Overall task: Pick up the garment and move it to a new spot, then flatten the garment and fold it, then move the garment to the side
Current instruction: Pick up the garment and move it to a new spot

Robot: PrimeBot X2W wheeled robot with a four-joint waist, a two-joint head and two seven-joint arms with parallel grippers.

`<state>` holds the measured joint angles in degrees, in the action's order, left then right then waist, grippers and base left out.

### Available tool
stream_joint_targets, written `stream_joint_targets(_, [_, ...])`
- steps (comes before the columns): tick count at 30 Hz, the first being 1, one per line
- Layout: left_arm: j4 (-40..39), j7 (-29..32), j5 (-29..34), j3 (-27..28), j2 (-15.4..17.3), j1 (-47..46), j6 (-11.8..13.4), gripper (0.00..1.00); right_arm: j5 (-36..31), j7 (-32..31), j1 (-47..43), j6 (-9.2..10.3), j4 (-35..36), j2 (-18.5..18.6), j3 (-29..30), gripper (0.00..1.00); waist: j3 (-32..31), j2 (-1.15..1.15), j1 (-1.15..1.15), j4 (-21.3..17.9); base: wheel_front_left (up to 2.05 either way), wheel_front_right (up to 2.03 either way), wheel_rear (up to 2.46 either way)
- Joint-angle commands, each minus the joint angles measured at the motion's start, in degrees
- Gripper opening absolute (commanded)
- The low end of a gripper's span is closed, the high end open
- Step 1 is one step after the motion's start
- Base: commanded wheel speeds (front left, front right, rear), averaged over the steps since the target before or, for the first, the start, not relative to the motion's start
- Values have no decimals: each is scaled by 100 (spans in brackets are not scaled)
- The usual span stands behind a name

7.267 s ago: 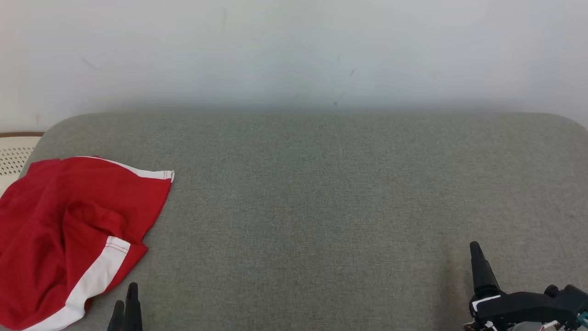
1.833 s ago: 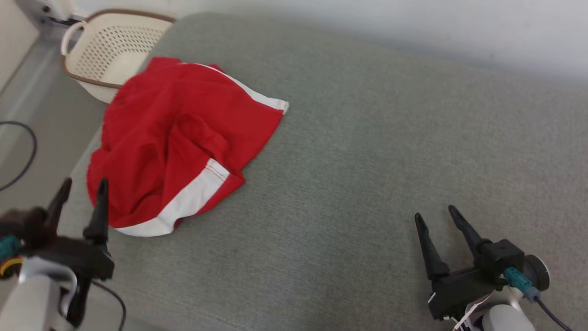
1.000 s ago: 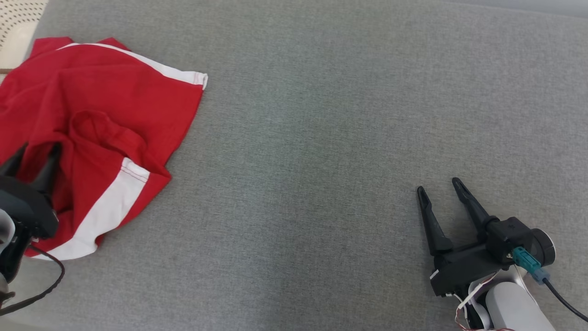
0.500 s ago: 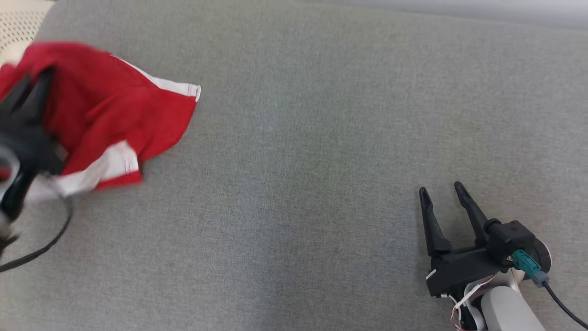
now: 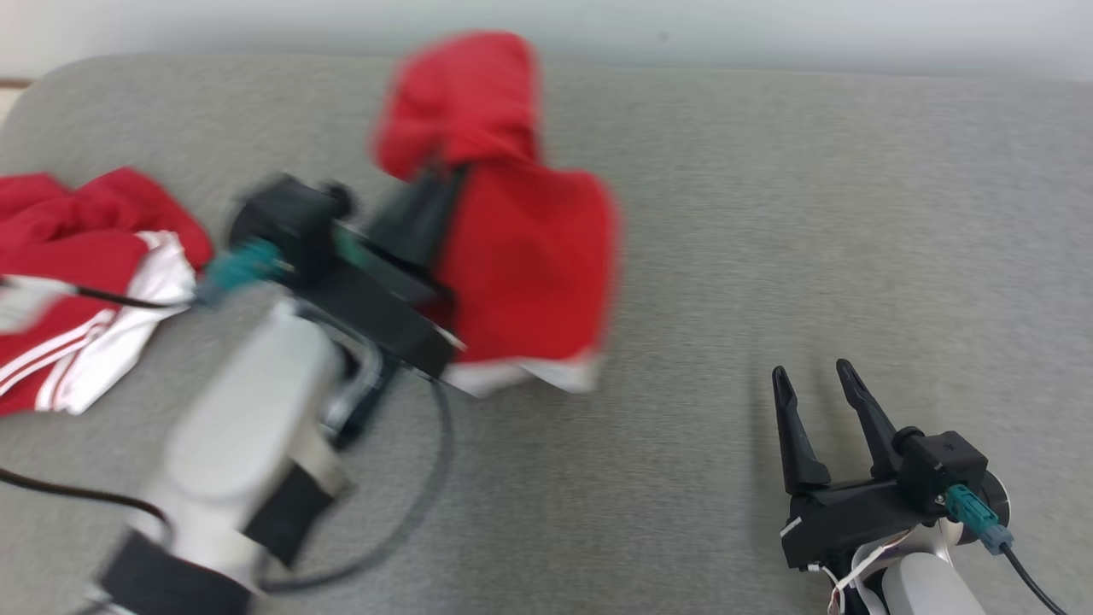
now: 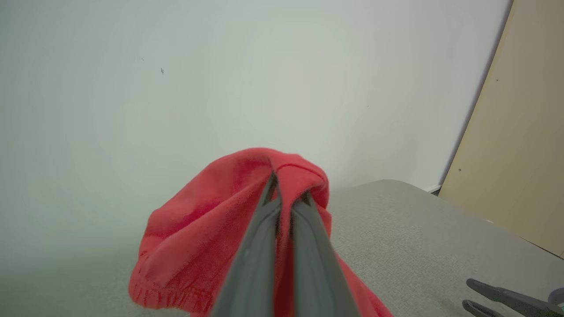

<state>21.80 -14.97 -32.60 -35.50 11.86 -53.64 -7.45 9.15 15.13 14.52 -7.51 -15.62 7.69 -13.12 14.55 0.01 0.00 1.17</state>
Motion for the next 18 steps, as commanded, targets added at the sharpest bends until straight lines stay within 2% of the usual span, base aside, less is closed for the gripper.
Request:
stream_joint_targets(1, [-80, -31, 99, -14, -106, 181, 5, 0, 46, 4, -32, 4, 21, -17, 4, 100, -91, -1, 0, -323, 0, 0, 0])
stream_joint_targets(4, [-38, -32, 217, -72, -392, 462, 2, 0, 42, 3, -54, 4, 45, -63, 32, 100, -81, -1, 0, -545, 0, 0, 0])
stream_joint_targets(7, [229, -30, 262, 92, -544, 775, 1, 0, 81, 4, -83, 4, 66, -102, 59, 100, -88, -1, 0, -725, 0, 0, 0])
stream_joint_targets(10, [500, -28, 382, 1, -595, 1093, 1, 0, 88, 4, -130, 4, 89, -117, 31, 100, -110, -1, 0, -828, 0, 0, 0])
stream_joint_targets(11, [573, -29, 421, 4, -582, 1177, 1, 11, 78, 4, -137, 4, 92, -120, 23, 100, -120, -1, 0, -842, 0, 0, 0])
stream_joint_targets(12, [655, -29, 455, 13, -573, 1279, 0, 52, 69, 4, -131, 4, 96, -123, 17, 100, -128, -1, 0, -851, 0, 0, 0])
stream_joint_targets(13, [722, -29, 462, 57, -578, 1378, 0, 100, 65, 4, -123, 4, 99, -125, 16, 100, -143, -1, 0, -852, 0, 0, 0])
stream_joint_targets(18, [885, -29, 690, 312, -625, 1795, 0, 100, 78, 4, -164, 4, 109, -114, -22, 100, -263, -1, 0, -764, 0, 0, 0])
